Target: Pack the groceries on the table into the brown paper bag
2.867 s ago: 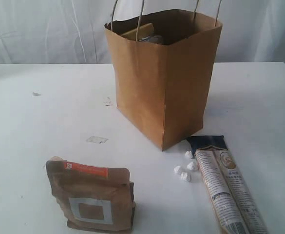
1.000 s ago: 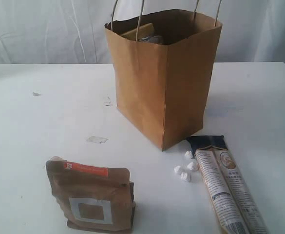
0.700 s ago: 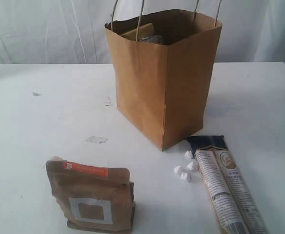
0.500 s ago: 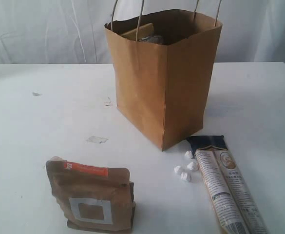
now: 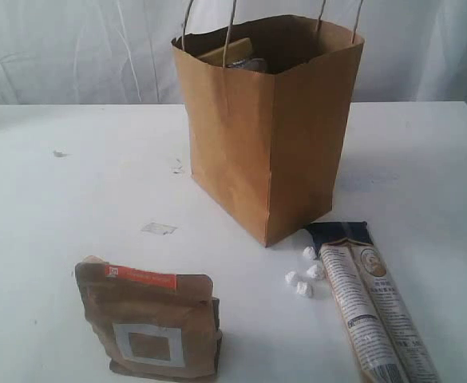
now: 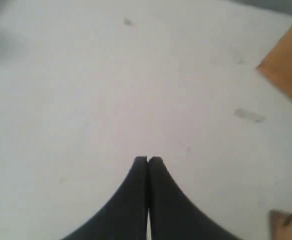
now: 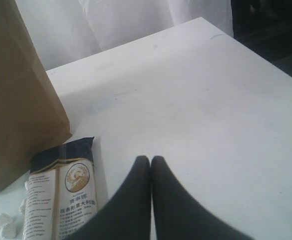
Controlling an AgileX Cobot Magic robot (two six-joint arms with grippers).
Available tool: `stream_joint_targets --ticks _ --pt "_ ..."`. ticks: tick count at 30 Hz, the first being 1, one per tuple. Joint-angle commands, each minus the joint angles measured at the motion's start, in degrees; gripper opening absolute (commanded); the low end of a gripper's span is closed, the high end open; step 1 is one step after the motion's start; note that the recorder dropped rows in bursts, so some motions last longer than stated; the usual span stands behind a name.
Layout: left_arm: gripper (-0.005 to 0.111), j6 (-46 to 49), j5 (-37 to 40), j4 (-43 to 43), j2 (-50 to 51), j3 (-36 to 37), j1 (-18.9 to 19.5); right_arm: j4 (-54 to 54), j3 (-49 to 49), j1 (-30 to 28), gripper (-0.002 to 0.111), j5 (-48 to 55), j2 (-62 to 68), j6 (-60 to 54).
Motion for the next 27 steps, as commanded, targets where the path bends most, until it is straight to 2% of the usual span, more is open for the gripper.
stream_joint_targets --ticks 1,4,7,10,15,22,27 --pt "0.000 -11.31 -5.77 19.72 -3.97 8.46 -3.35 -0.10 0.11 -0.34 0.000 -0.24 -0.22 0.18" --pt "0.000 -28.11 -9.57 22.62 -8.30 14.65 -6.14 -0.10 0.11 -0.34 0.000 -0.24 -0.22 0.18" --pt "0.000 -32.92 -13.55 23.67 -12.75 18.24 -7.78 -0.10 0.11 -0.34 0.000 -0.24 -0.22 0.18" --pt "0.000 -28.03 -7.92 29.40 -16.15 18.24 -7.78 -0.10 0.11 -0.34 0.000 -0.24 -0.22 0.18" --pt "0.000 -11.97 -7.42 28.32 -21.62 18.24 -7.30 -0.10 0.11 -0.34 0.000 -0.11 -0.22 0.17" --pt "0.000 -10.25 -6.15 23.14 -24.57 18.24 -7.17 -0.10 0.11 -0.34 0.000 -0.21 -0.22 0.17" --pt "0.000 -10.25 -6.85 22.96 -24.57 18.24 -7.17 -0.10 0.11 -0.34 0.000 -0.21 -0.22 0.17"
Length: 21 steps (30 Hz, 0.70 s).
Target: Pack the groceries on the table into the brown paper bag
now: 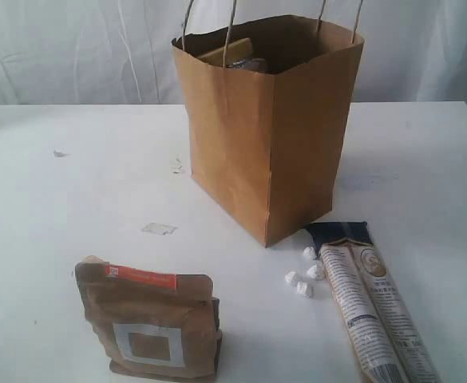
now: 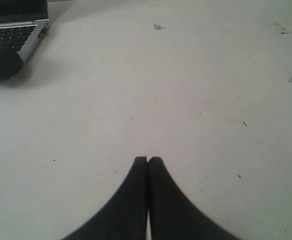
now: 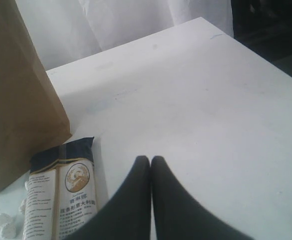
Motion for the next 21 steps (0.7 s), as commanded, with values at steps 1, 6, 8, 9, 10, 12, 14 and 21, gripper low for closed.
stream_joint_targets --ticks 1,6,8,9,10,12,14,21 --pt "0.000 0.00 0.00 -1.02 -0.25 0.35 0.20 -0.10 0.11 -0.34 0.000 -0.21 -0.22 0.17" --pt "0.000 0.00 0.00 -1.02 -0.25 0.35 0.20 -0.10 0.11 -0.34 0.000 -0.21 -0.22 0.17" --pt "0.000 0.00 0.00 -1.02 -0.25 0.35 0.20 -0.10 0.11 -0.34 0.000 -0.21 -0.22 0.17" --pt "0.000 0.00 0.00 -1.02 -0.25 0.35 0.20 -0.10 0.11 -0.34 0.000 -0.21 -0.22 0.17" --pt "0.000 0.00 0.00 -1.02 -0.25 0.35 0.20 -0.10 0.11 -0.34 0.000 -0.21 -0.22 0.17" --pt "0.000 0.00 0.00 -1.02 -0.25 0.35 0.20 -0.10 0.11 -0.34 0.000 -0.21 -0.22 0.17" --pt "0.000 0.00 0.00 -1.02 -0.25 0.35 0.20 -0.10 0.11 -0.34 0.000 -0.21 -0.22 0.17" --pt "0.000 0.00 -2.54 -1.02 -0.25 0.35 1.52 -0.10 0.11 -0.34 0.000 -0.21 -0.22 0.17"
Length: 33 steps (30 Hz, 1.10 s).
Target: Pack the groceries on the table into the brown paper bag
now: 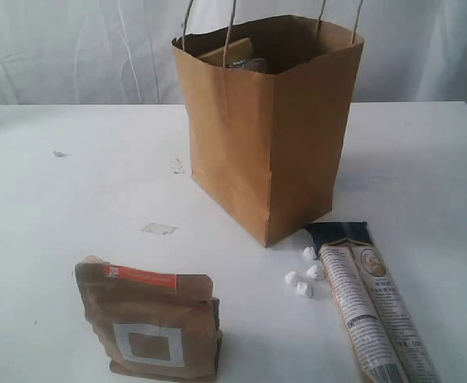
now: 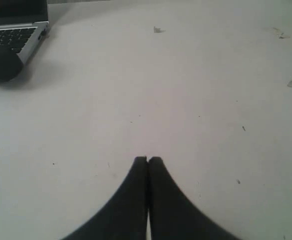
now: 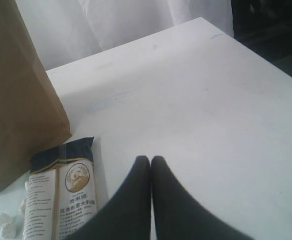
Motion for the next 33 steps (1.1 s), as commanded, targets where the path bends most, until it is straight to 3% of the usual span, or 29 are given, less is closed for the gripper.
stream_joint_targets --ticks 1,9,17,28,30,31,33 --pt "0.000 0.00 -1.67 -0.41 -0.25 0.26 1.38 -0.10 0.11 -0.34 0.000 -0.21 -0.22 0.17" --pt "0.000 0.00 -1.67 -0.41 -0.25 0.26 5.08 0.58 0.11 -0.34 0.000 -1.82 -0.22 1.51" --pt "0.000 0.00 -1.67 -0.41 -0.25 0.26 4.86 19.31 0.11 -0.24 0.000 -24.68 -0.22 30.74" --pt "0.000 0.00 -1.67 -0.41 -0.25 0.26 4.64 19.28 0.11 0.03 0.000 -29.74 -0.22 41.09" --pt "0.000 0.00 -1.67 -0.41 -0.25 0.26 4.64 18.60 0.11 0.03 0.000 -40.62 -0.22 40.27" --pt "0.000 0.00 -1.67 -0.41 -0.25 0.26 4.24 18.91 0.11 0.03 0.000 -53.62 -0.22 40.27" --pt "0.000 0.00 -1.67 -0.41 -0.25 0.26 2.41 21.65 -3.19 0.03 0.000 -65.49 -0.22 43.58"
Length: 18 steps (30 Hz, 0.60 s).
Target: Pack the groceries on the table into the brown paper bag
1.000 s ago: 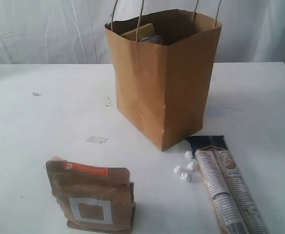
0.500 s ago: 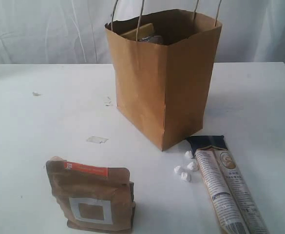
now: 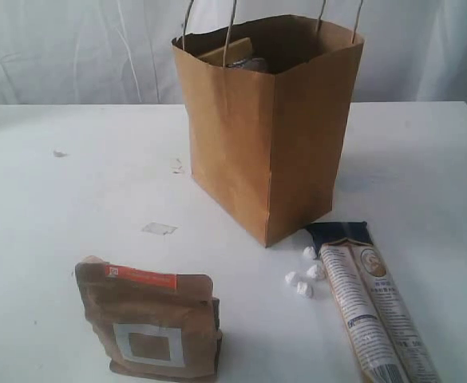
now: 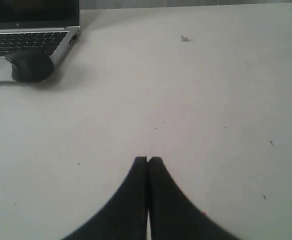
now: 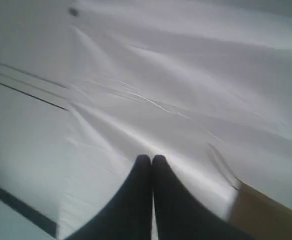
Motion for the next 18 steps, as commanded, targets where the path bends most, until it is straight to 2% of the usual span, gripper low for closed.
stream_joint_targets --ticks 1,3,4,5,6,7,9,10,13,16,18 --pt "0.000 0.00 -0.32 -0.41 -0.25 0.26 -3.39 2.53 -5.43 0.03 0.000 -22.51 -0.22 3.78" --pt "0.000 0.00 -0.32 -0.41 -0.25 0.26 -5.89 -4.61 -17.81 0.03 0.000 -14.02 -0.22 0.73" --pt "0.000 0.00 -0.32 -0.41 -0.25 0.26 -6.27 -14.28 -24.62 0.03 0.000 -8.23 1.78 -1.73" --pt "0.000 0.00 -0.32 -0.41 -0.25 0.26 -6.31 -27.20 -30.53 0.03 0.000 -2.02 4.25 -4.05" --pt "0.000 0.00 -0.32 -0.41 -0.25 0.26 -6.31 -47.46 -35.68 0.03 0.000 4.66 7.27 -4.09" --pt "0.000 0.00 -0.32 -0.41 -0.25 0.26 -6.19 -71.48 -39.19 0.03 0.000 8.62 10.56 2.11" --pt "0.000 0.00 -0.32 -0.41 -0.25 0.26 -6.19 -99.49 -40.06 -0.10 0.000 17.37 17.70 20.21" --pt "0.000 0.00 -0.32 -0.41 -0.25 0.26 -6.19 -105.59 -38.88 -0.10 0.000 21.15 21.83 26.71" --pt "0.000 0.00 -0.32 -0.41 -0.25 0.26 -6.19 -107.74 -34.54 -0.10 0.000 29.26 30.73 26.94" --pt "0.000 0.00 -0.32 -0.41 -0.25 0.26 -6.19 -107.74 -30.00 -0.10 0.000 37.31 38.24 16.50" --pt "0.000 0.00 -0.32 -0.41 -0.25 0.26 -6.19 -106.41 -27.23 -0.10 0.000 47.42 43.19 10.98"
